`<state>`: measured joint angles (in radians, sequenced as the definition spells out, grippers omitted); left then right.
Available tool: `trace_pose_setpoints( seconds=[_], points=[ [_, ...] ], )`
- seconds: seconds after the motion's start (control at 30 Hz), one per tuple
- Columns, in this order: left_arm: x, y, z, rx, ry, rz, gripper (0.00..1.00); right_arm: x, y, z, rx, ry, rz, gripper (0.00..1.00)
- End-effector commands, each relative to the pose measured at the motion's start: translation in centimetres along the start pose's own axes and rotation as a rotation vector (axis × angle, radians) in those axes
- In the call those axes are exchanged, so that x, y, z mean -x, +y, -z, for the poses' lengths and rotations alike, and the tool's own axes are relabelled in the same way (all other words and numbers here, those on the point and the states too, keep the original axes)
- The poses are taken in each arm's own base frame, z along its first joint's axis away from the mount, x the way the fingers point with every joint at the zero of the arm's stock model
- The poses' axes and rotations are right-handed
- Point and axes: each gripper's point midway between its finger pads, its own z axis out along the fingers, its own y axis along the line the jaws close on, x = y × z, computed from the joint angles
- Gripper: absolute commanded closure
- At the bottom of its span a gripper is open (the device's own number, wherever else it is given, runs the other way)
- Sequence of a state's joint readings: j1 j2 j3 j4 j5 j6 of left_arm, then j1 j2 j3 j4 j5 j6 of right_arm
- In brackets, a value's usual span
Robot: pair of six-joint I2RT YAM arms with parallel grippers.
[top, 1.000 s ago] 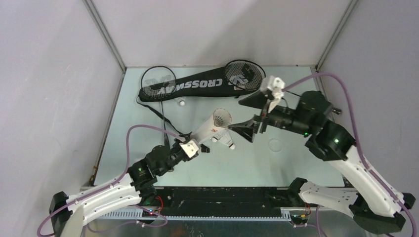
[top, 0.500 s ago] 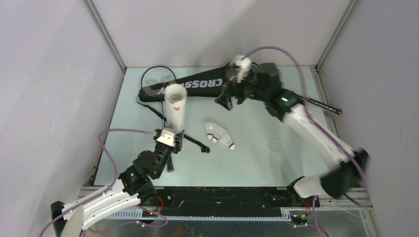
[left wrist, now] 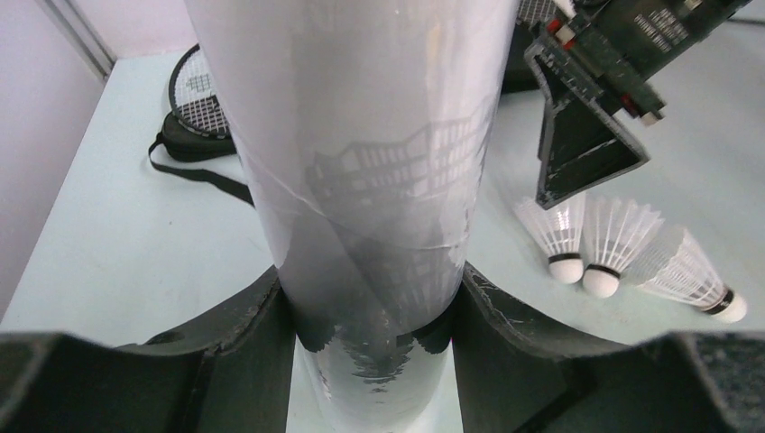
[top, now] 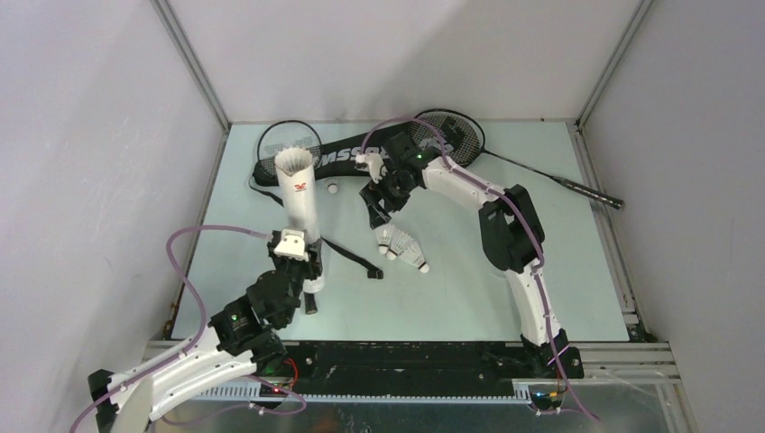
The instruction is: Pack up the badminton gear
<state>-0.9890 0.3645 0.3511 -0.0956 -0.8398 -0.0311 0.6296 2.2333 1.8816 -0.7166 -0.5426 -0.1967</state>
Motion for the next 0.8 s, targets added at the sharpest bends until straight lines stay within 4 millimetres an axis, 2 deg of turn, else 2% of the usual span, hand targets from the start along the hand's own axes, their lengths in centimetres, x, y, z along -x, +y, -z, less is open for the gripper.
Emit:
trace_pose_setpoints(
  seconds=[0.0, 0.1, 0.33, 0.43, 0.6, 0.77],
  points=[
    [1.7, 0.6, 0.1, 0.045, -0.022, 0.076, 1.0, 1.1, 2.1, 0.8, 0.093, -0.014, 0.04, 0.24],
    [1.5, 0.3, 0.0, 0.034, -0.027, 0.082, 1.0, 0.3, 2.6, 0.5, 0.116, 0.004, 0.036, 0.33],
    [1.4, 0.3, 0.3, 0.019, -0.029, 0.101, 1.0, -0.4, 2.9, -0.6, 0.123, 0.021, 0.039, 0.36],
    [1.2, 0.3, 0.4, 0.014, -0.021, 0.108, 1.0, 0.1, 3.4, -0.5, 0.157, 0.004, 0.042, 0.48],
    [1.0, 0.4, 0.6, 0.013, -0.012, 0.113, 1.0, -0.2, 3.3, -0.4, 0.139, 0.015, 0.052, 0.48],
    [0.9, 0.4, 0.6, 0.011, -0.007, 0.11, 1.0, -1.5, 2.8, -1.2, 0.139, 0.051, 0.03, 0.48]
  ],
)
